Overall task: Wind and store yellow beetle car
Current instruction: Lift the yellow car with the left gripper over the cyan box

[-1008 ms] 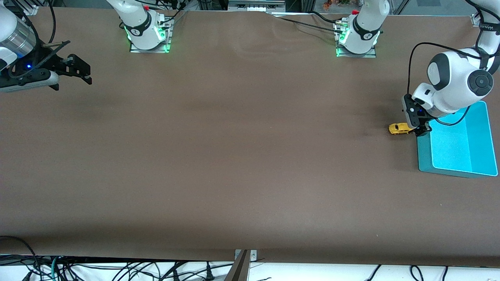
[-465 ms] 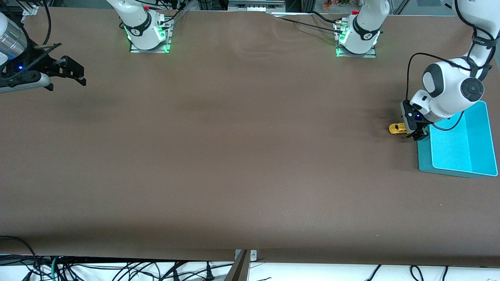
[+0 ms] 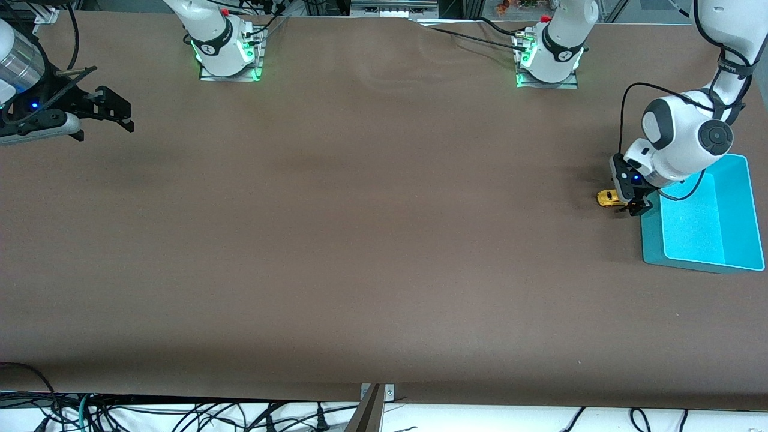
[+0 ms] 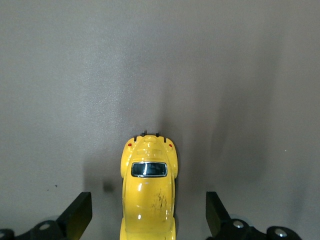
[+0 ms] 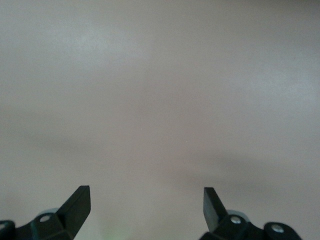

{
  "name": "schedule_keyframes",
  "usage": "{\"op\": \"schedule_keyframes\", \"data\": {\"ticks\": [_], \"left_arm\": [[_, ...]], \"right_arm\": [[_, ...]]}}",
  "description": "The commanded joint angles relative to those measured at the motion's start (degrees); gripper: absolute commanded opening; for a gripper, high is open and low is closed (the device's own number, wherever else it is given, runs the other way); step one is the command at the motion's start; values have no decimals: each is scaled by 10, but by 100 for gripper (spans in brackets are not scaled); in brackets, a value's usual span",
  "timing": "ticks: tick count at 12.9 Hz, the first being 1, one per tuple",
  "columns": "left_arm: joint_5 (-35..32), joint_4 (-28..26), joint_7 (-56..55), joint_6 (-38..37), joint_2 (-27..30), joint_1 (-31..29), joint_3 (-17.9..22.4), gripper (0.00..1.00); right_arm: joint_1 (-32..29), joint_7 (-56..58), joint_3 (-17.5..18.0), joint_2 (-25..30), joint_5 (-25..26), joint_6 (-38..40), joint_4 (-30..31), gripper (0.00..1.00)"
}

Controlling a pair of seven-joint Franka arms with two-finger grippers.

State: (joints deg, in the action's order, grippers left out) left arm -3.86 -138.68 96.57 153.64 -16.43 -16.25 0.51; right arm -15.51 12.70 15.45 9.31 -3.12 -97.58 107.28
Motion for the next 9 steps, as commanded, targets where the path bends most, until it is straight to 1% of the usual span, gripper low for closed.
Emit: {"op": "schedule_keyframes", "data": {"ticks": [1,2,4,5,6,7,8,9], "left_arm": [[-12,-18,9,30,0,-6,-4,100],[-12,-20,9,32,0,-6,-4,95],[-12,-20,16,32,0,-6,-4,71],[-12,-20,30,32,0,-6,-4,57],[-7,-20,32,32,0,-7,-4,40],[-7,-20,32,32,0,-7,-3,28],[-7,-20,34,32,1,-7,-4,18],[-7,-19,35,32,2,-6,-4,12]], "right_arm": [[4,11,-4,-4,-2,4,-10,100],[4,11,-4,-5,-2,4,-11,100],[4,12,-4,-7,-2,4,-11,100],[4,12,-4,-7,-2,4,-11,100],[4,12,-4,-7,-2,4,-11,100],[5,12,-4,-7,-2,5,-11,100],[4,11,-4,-8,-2,4,-11,100],[4,11,-4,-8,-2,4,-11,100]]}}
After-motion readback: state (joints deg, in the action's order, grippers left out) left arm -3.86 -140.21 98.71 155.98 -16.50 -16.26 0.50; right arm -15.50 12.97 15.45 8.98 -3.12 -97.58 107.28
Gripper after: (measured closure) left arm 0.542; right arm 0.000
